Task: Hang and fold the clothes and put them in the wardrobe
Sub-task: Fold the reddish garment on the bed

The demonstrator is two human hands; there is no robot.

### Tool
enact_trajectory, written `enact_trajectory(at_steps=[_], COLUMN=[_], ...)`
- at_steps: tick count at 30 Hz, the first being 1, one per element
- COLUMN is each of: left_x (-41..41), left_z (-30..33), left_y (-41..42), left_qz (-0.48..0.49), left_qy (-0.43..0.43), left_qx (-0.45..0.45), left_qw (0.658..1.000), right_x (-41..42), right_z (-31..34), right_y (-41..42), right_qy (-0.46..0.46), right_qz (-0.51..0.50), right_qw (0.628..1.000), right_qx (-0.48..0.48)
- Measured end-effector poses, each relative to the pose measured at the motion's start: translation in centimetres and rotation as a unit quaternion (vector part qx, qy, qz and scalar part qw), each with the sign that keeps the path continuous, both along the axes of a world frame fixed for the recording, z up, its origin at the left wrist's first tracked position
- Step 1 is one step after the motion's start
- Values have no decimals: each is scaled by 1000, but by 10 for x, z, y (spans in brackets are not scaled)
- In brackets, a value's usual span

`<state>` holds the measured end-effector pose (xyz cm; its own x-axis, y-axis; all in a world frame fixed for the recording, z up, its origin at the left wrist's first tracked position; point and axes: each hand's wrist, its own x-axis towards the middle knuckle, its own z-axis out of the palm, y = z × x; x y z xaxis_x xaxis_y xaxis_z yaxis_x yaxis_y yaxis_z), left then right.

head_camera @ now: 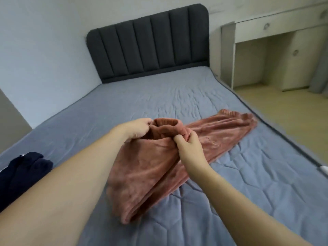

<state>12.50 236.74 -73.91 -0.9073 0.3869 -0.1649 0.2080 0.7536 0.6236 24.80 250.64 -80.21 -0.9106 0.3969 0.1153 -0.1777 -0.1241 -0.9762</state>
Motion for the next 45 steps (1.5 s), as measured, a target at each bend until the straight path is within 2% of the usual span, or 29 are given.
enact_trajectory(at_steps=[3,6,9,11,13,16,20,23,25,27,29,30,31,33,36,40,42,43,45], left_x=[-43,-81,-117,-135,-146,-162,-169,-157,-147,-132,-108,-95,-89,-74,-49,-13,8,19,44], left_z=[1,-9,-43,-91,-147,-185,-167,-141,-121,-104,-98,-98,-100,-107,-117,-119,-109,-103,-89], left_y=[90,182,259,288,295,292,293,249,188,111,42,18,1,-12,-7,-32,-61,-79,-118], left_qz=[3,-10,-10,-34,-72,-54,-88,-158,-103,-37,51,75,82,75,103,131,134,139,151], left_qy=[89,145,175,143,113,167,167,193,143,-19,-207,-228,-217,-163,-122,-92,-56,-32,18], left_qx=[42,72,78,36,-37,-70,-83,-219,-257,-213,-105,-71,-41,14,106,142,118,93,18], left_qw=[995,987,981,989,990,982,979,943,950,976,971,968,972,984,981,977,982,985,988], right_x=[-33,-71,-103,-115,-122,-136,-142,-127,-111,-95,-72,-58,-44,-20,3,21,33,40,58], right_z=[2,-3,-27,-68,-112,-134,-122,-101,-78,-61,-62,-70,-81,-102,-108,-94,-87,-81,-64], right_y=[66,140,215,249,263,264,264,249,230,198,150,125,104,78,60,24,12,7,-6], right_qy=[12,-2,-82,-156,-200,-169,-169,-155,-71,61,148,152,142,149,131,72,90,103,107], right_qz=[-53,-153,-247,-272,-287,-326,-346,-385,-395,-351,-186,-74,16,93,95,99,95,99,139], right_qw=[998,988,963,944,925,916,904,868,843,824,831,821,789,732,716,645,658,695,799], right_qx=[-21,1,74,108,146,159,187,271,359,441,503,546,597,658,678,754,741,705,575])
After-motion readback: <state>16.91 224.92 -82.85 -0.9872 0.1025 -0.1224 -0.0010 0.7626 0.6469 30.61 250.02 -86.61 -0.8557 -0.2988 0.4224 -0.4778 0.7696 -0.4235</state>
